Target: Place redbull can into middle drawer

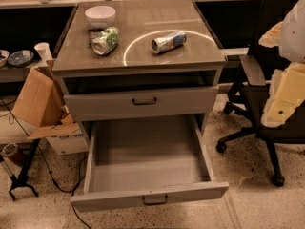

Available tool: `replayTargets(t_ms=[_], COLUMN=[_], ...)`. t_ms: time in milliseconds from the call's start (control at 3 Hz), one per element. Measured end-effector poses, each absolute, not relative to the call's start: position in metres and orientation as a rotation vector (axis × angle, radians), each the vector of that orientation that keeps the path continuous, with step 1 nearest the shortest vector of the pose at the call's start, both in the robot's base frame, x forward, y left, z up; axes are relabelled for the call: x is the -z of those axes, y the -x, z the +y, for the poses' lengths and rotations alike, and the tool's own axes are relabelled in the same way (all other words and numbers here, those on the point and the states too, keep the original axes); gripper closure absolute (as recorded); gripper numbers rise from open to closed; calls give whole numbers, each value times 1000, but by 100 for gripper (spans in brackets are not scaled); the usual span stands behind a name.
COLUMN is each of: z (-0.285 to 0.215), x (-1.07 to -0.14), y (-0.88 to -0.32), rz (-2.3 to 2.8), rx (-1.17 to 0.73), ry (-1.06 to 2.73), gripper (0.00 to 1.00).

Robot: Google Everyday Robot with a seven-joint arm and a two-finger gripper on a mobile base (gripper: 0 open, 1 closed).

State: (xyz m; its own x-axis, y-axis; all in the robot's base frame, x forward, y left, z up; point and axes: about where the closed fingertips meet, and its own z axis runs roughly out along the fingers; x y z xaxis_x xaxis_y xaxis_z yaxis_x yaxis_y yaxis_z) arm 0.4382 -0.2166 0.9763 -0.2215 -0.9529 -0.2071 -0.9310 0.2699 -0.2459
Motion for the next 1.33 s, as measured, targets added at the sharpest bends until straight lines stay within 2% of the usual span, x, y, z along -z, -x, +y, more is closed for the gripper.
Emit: replayTargets(t_ms=[333, 667, 1333], z=[-216, -198, -132], x=[-977, -973, -971], y=[-439, -474, -587], rz=[2229, 2205, 2168], rx=[98, 25, -200], ry=[1719, 1640, 1287], gripper=[0, 0, 0])
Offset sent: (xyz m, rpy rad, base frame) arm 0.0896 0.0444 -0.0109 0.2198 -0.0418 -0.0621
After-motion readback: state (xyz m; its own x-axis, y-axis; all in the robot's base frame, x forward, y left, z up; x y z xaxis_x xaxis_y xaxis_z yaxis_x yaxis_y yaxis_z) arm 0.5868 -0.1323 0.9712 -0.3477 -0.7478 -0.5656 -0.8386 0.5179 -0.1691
